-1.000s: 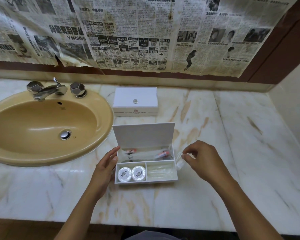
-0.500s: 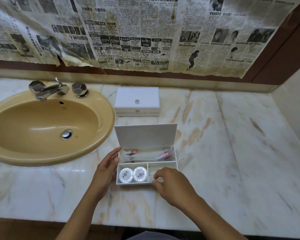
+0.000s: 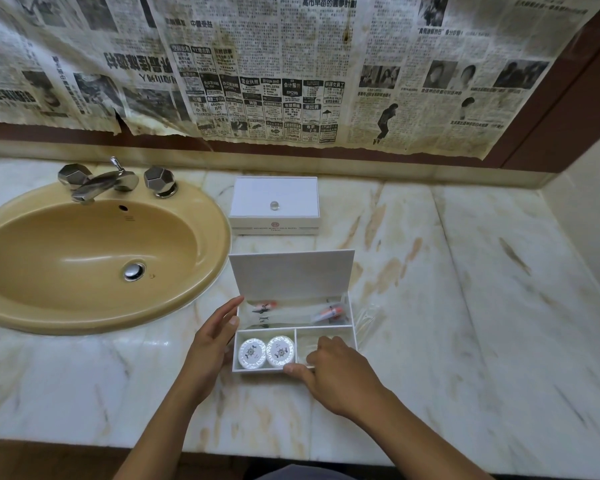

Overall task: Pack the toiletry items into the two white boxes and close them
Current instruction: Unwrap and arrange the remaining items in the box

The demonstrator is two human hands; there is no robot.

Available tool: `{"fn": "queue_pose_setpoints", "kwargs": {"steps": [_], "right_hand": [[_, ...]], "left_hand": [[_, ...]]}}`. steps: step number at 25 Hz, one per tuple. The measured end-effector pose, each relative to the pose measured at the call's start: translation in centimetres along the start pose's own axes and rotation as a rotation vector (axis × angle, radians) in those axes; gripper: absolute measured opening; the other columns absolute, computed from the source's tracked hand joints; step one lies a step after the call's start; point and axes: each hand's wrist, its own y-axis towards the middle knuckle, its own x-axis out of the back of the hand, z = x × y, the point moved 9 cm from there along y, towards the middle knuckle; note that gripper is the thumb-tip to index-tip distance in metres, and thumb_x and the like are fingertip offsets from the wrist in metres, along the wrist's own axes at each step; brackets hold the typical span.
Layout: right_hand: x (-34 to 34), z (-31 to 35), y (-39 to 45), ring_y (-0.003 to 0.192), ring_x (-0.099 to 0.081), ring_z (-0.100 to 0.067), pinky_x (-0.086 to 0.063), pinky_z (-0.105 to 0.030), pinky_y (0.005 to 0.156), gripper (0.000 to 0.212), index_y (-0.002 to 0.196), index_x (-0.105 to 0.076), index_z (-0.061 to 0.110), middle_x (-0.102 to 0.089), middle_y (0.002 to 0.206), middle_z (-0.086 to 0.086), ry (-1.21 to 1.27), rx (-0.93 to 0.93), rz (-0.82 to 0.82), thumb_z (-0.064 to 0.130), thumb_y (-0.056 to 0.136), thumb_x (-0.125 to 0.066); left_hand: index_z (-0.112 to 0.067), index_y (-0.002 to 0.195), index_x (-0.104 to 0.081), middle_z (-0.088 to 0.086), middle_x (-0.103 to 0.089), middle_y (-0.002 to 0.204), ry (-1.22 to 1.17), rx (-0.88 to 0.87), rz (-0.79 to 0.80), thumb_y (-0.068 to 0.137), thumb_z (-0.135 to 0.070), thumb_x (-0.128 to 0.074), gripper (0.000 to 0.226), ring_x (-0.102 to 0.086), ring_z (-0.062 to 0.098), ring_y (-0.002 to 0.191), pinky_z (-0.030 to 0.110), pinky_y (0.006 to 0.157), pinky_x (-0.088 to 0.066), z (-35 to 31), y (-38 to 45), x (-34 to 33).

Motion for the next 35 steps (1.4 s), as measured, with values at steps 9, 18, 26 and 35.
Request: {"fn": "queue_pose_setpoints", "kwargs": {"steps": [9, 18, 26, 35], "right_hand": [[0.2, 0.3, -0.2, 0.105, -0.05, -0.027, -0.036, -0.034, 0.082, 0.069, 0.094, -0.065, 0.006, -0.06, 0.107, -0.011, -0.044, -0.001, -0.026, 0.064, 0.093, -0.028], [3.9, 0.3, -0.7, 0.096, -0.056, -0.018, -0.041, -0.029, 0.076, 0.048, 0.094, -0.069, 0.017, -0.064, 0.094, 0.001, 0.131, 0.093, -0.306, 0.057, 0.091, -0.043], [7.3, -6.3, -0.3, 0.085, -0.056, -0.017, -0.045, -0.028, 0.076, 0.015, 0.089, -0.07, 0.018, -0.065, 0.085, 0.001, 0.273, -0.042, -0.609, 0.013, 0.086, -0.057], [3.0, -10.3, 0.8, 0.103, -0.05, -0.022, -0.038, -0.031, 0.078, 0.036, 0.098, -0.065, 0.019, -0.061, 0.105, 0.003, 0.127, -0.174, -0.363, -0.005, 0.074, -0.052]], "left_hand": [[-0.044, 0.127, -0.064, -0.022, -0.071, 0.119, -0.008, -0.011, -0.005, 0.105, -0.024, -0.051, 0.033, -0.068, 0.008, 0.114, 0.024, 0.085, -0.057, -0.3, -0.2, -0.1], [-0.048, 0.126, -0.064, -0.024, -0.066, 0.126, 0.005, -0.013, -0.014, 0.104, -0.027, -0.052, 0.033, -0.06, 0.005, 0.124, 0.03, 0.098, -0.052, -0.4, -0.2, -0.1], [-0.052, 0.126, -0.063, -0.023, -0.062, 0.133, 0.038, -0.012, -0.01, 0.103, -0.032, -0.053, 0.032, -0.054, 0.008, 0.13, 0.036, 0.107, -0.045, -0.2, -0.1, 0.1], [-0.049, 0.127, -0.063, -0.025, -0.062, 0.129, 0.02, -0.004, -0.011, 0.104, -0.029, -0.051, 0.032, -0.055, 0.005, 0.128, 0.029, 0.097, -0.046, -0.4, -0.3, -0.2]]}}
